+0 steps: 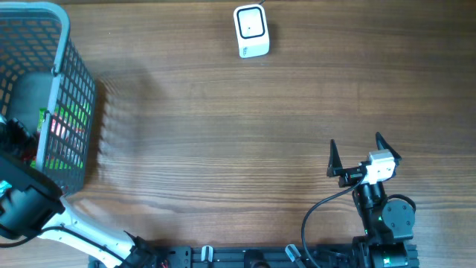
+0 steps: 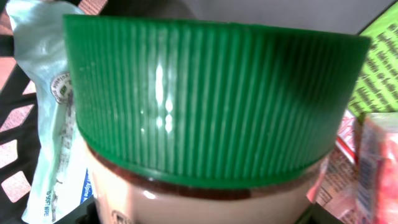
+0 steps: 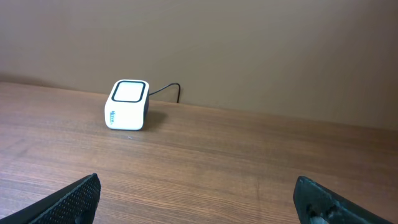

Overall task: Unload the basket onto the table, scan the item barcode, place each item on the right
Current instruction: 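Reach the left gripper into the basket and grasp the green-capped jar, then lift the jar out and turn its barcode label upward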

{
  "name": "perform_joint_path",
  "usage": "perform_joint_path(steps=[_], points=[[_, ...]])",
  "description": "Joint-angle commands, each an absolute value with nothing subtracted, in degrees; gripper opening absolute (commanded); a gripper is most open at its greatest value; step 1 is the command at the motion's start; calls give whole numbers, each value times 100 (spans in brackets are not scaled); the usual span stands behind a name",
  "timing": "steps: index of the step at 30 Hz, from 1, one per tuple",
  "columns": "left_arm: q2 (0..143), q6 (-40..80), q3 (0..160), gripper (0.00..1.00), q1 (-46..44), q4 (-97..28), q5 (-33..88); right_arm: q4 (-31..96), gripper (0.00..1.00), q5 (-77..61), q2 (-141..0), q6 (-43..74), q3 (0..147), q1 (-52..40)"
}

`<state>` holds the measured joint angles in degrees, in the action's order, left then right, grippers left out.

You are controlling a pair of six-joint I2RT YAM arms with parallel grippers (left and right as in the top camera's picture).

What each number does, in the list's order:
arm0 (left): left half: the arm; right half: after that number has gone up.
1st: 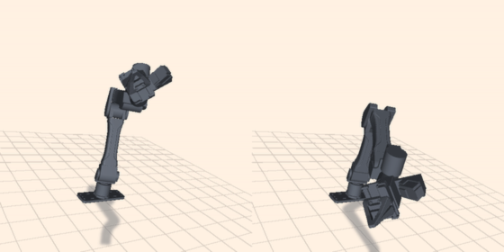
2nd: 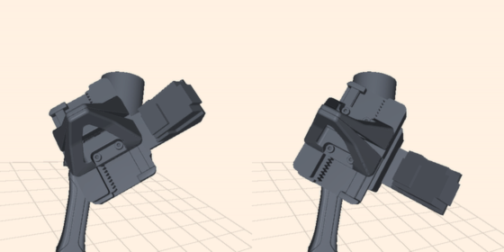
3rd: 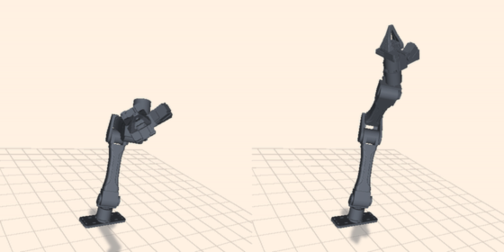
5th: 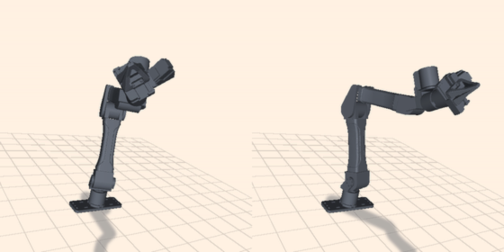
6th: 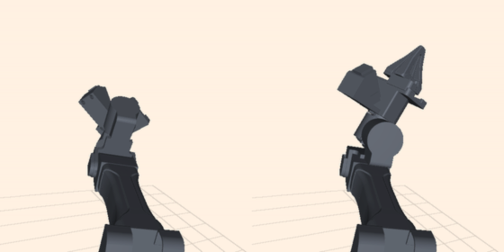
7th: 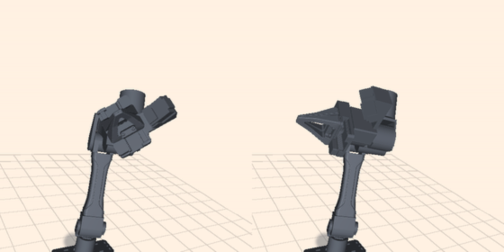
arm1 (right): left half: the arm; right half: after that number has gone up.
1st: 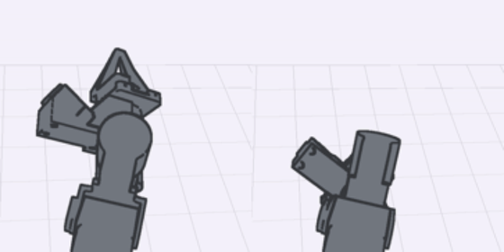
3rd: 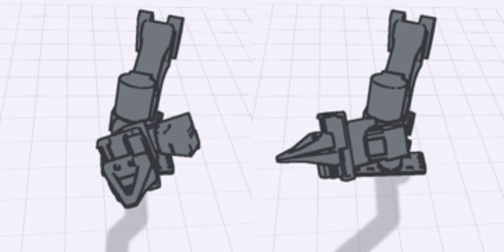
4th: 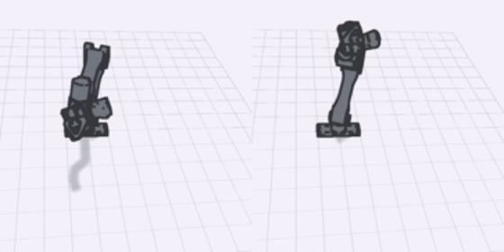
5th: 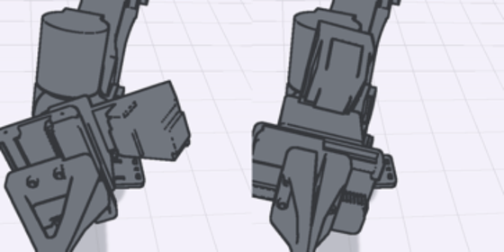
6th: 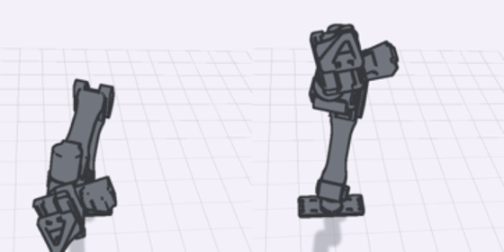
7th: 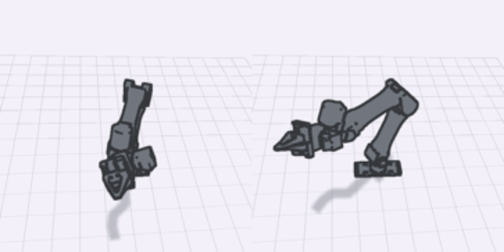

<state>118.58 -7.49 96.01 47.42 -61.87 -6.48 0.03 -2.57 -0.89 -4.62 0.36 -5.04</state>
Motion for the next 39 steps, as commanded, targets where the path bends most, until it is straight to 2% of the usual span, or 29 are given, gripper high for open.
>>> perform_joint_path(steps=[1, 8, 12, 15, 19, 24, 27, 29, 31, 35, 39], points=[[11480, -683, 9979, 53, 4755, -6158, -126, -10, 100, -309, -54, -493, 30, -480], [10245, -231, 10453, 51, 4530, -6075, 1031, -10, 100, -309, -54, -493, 30, -480], [9105, -73, 10455, 54, 3962, -5887, 1549, -10, 100, -309, -54, -495, 30, -480], [8320, -71, 10455, 55, 3242, -5889, 1584, -10, 100, -309, -54, -493, 30, -480], [7526, 1, 10455, 56, 1846, -6222, 1468, -10, 100, -309, -54, -493, 30, -480], [7430, 685, 10261, 52, 73, -7491, 1431, -10, 100, -309, -54, -493, 30, -480], [7494, 980, 9620, 50, -836, -7679, 1424, -10, 100, -307, -54, -493, 30, -480], [7518, 1339, 8903, 49, -1398, -7341, 1428, -10, 100, -309, -54, -493, 30, -480], [7579, 2018, 7570, 49, -2198, -6333, 1431, -10, 100, -309, -54, -493, 30, -480], [7881, 2816, 5964, 49, -3391, -4668, 1452, -10, 100, -307, -54, -495, 30, -480], [8816, 3387, 5282, 50, -4611, -3218, 1409, -10, 100, -309, -54, -493, 30, -480]])
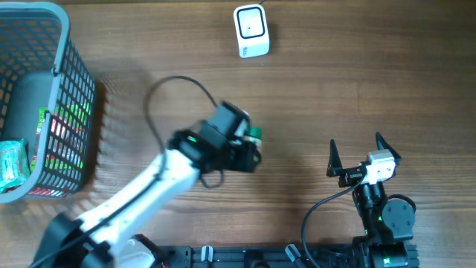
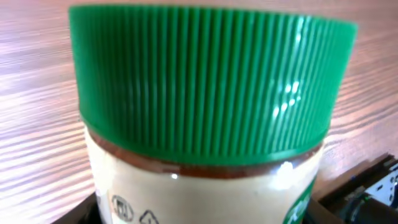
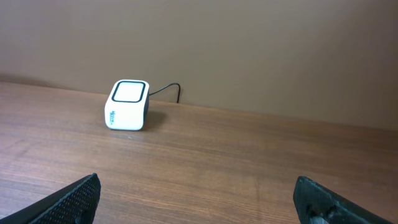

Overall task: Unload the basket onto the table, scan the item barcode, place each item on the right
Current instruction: 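Lift the jar out and turn its barcode label upward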

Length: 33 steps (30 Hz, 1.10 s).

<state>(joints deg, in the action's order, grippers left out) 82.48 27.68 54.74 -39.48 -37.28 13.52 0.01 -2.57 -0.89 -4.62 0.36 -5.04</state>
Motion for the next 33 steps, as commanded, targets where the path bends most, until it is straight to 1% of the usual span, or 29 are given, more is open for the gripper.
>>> perform_joint_path(steps=[1, 5, 9, 14, 16, 18, 27, 29, 30, 31, 33], points=[[9063, 3395, 5282, 49, -4810, -3057, 1409, -10, 100, -309, -54, -493, 30, -480], [9861, 3745, 5282, 51, -5328, -2416, 1125, -10, 100, -309, -54, -491, 30, -480], [10044, 4049, 5282, 49, -5321, -2018, 1081, -10, 100, -309, -54, -495, 30, -480], [10302, 4366, 5282, 50, -5448, -1496, 423, -10, 100, -309, -54, -495, 30, -480], [10464, 4611, 5282, 50, -5448, -1288, 421, -10, 100, -309, -54, -493, 30, -480], [10562, 4912, 5282, 47, -5472, -1164, 469, -10, 100, -309, -54, -493, 30, -480], [10936, 4910, 5282, 48, -5649, -1035, 462, -10, 100, -309, -54, -495, 30, -480], [10936, 4910, 5282, 52, -5651, -1024, 462, -10, 100, -309, -54, -493, 30, -480], [10936, 4910, 5282, 58, -5651, -1022, 464, -10, 100, -307, -54, -493, 30, -480], [10936, 4910, 5282, 71, -5651, -1026, 464, -10, 100, -307, -54, -493, 30, -480], [10936, 4906, 5282, 76, -5651, -1031, 489, -10, 100, -309, -54, -495, 30, -480]])
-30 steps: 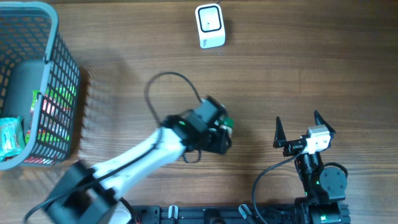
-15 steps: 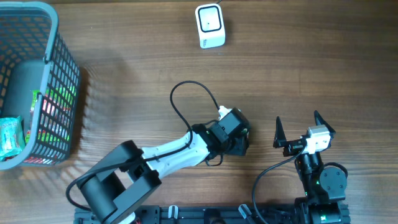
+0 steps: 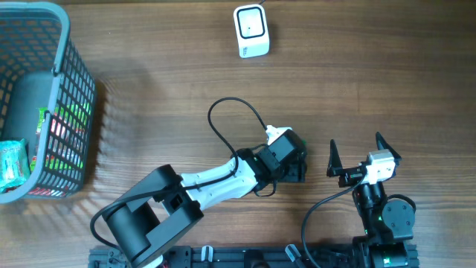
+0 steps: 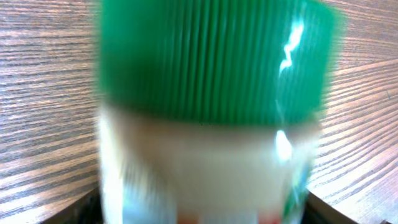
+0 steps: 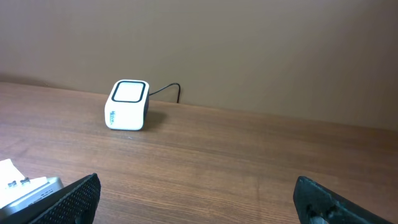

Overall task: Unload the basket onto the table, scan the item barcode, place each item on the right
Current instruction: 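Lift the jar out and turn its barcode label upward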

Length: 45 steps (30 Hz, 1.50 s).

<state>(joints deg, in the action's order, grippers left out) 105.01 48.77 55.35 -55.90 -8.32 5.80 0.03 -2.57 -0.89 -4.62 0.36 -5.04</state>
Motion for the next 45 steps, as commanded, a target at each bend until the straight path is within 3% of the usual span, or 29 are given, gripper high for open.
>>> perform_joint_path(steps=[1, 3, 5, 6, 14, 18, 29, 31, 33, 35, 41, 45], points=[[10936, 4908, 5282, 80, -5651, -1046, 506, -10, 100, -309, -54, -493, 30, -480], [10936, 4906, 5282, 89, -5651, -1046, 506, -10, 100, -309, -54, -493, 30, -480], [10927, 4838, 5290, 91, -5645, -1000, 506, -10, 100, -309, -54, -491, 30, -480], [10881, 4681, 5345, 100, -5614, -1007, 502, -10, 100, -309, -54, -493, 30, -480], [10392, 2178, 5819, 100, -5566, -1378, -274, -10, 100, -309, -54, -493, 30, -480], [10396, 1664, 5819, 100, -5559, -1020, -600, -10, 100, -307, -54, -495, 30, -480], [10768, 1715, 5819, 100, -5540, -370, -152, -10, 100, -309, -54, -491, 30, -480], [10844, 1715, 5819, 93, -5537, -384, -152, -10, 100, -309, -54, -493, 30, -480], [10857, 1710, 5819, 78, -5537, -423, -137, -10, 100, -309, -54, -495, 30, -480], [10831, 1669, 5819, 75, -5520, -316, -215, -10, 100, -307, -54, -493, 30, -480], [10259, 2303, 5826, 74, -5457, -1151, -1747, -10, 100, -309, -54, -493, 30, -480], [10289, 3400, 5808, 83, -5465, -1999, -1846, -10, 100, -309, -54, -495, 30, -480]])
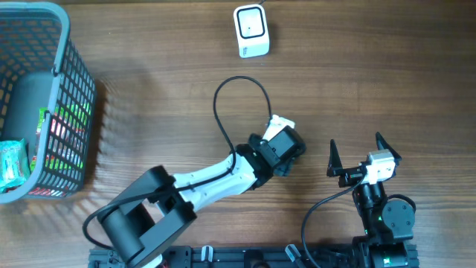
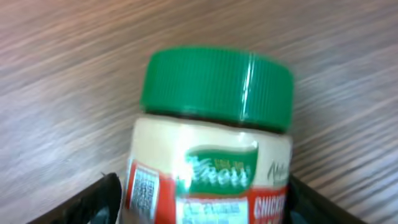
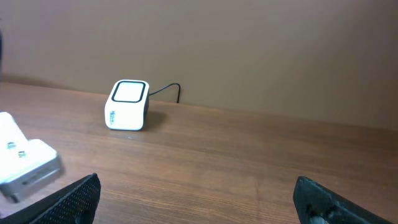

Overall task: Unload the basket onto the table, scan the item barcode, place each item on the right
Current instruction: 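Lift the jar out and turn its barcode label upward, then carry the jar toward the scanner and set it on the table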

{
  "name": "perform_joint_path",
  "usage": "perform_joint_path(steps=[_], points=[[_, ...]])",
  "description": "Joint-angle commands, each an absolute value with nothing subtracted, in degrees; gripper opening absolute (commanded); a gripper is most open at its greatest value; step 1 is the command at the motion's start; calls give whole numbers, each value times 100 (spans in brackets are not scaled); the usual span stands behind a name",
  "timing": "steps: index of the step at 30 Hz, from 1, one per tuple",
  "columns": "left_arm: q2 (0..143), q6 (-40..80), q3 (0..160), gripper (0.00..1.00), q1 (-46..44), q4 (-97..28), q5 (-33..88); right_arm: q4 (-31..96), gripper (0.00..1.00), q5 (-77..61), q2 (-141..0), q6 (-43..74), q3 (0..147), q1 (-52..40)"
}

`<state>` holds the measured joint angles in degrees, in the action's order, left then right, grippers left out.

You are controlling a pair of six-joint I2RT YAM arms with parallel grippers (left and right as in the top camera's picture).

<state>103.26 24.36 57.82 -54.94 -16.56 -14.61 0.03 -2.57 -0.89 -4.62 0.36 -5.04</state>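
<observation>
A jar (image 2: 211, 155) with a green ribbed lid, cream body and red-and-green label fills the left wrist view, a small printed code on its left side. My left gripper (image 2: 204, 196) is shut on its lower body, one dark finger on each side. From overhead the left gripper (image 1: 286, 156) is at mid-table and hides the jar. The white scanner (image 1: 251, 30) stands at the far edge, also seen as the scanner (image 3: 128, 104) in the right wrist view. My right gripper (image 1: 357, 149) rests open and empty near the front right, seen in its own view as the right gripper (image 3: 199, 202).
A grey mesh basket (image 1: 65, 45) with packets inside stands at the far left. The left arm's black cable loops over the table between the wrist and the scanner. The left arm's white wrist part (image 3: 25, 163) shows at the left edge of the right wrist view.
My left gripper has shifted a little toward the far side of the table. The jar now looks smaller and farther out between the fingers, its label and code showing. The right arm is unmoved.
My left gripper was down in the basket, shut on the green-lidded jar. Then it held the jar over mid-table, and later close to the open right gripper. It now holds it slightly farther from the front edge. The right arm stayed still throughout.
</observation>
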Motion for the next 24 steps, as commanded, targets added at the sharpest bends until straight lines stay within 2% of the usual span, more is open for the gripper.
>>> perform_joint_path(steps=[1, 4, 7, 11, 13, 16, 19, 24], points=[[10318, 3395, 5808, 84, -5463, -2034, -1826, -10, 100, -307, -54, -493, 30, -480], [10372, 3291, 5808, 92, -5463, -1992, -1831, -10, 100, -307, -54, -493, 30, -480], [10217, 2574, 5878, 100, -5457, -1806, -1876, -10, 100, -307, -54, -495, 30, -480], [9627, 1894, 6366, 100, -5446, -2051, -1839, -10, 100, -309, -54, -493, 30, -480], [9207, 1194, 6901, 100, -5280, -2486, -816, -10, 100, -309, -54, -493, 30, -480], [9098, 919, 7288, 100, -4648, -2961, 751, -10, 100, -309, -54, -493, 30, -480], [9275, 648, 7286, 100, -4125, -3256, 1702, -10, 100, -307, -54, -493, 30, -480], [9784, -593, 7286, 100, -3903, -3583, 1949, -10, 99, -309, -54, -493, 30, -480]])
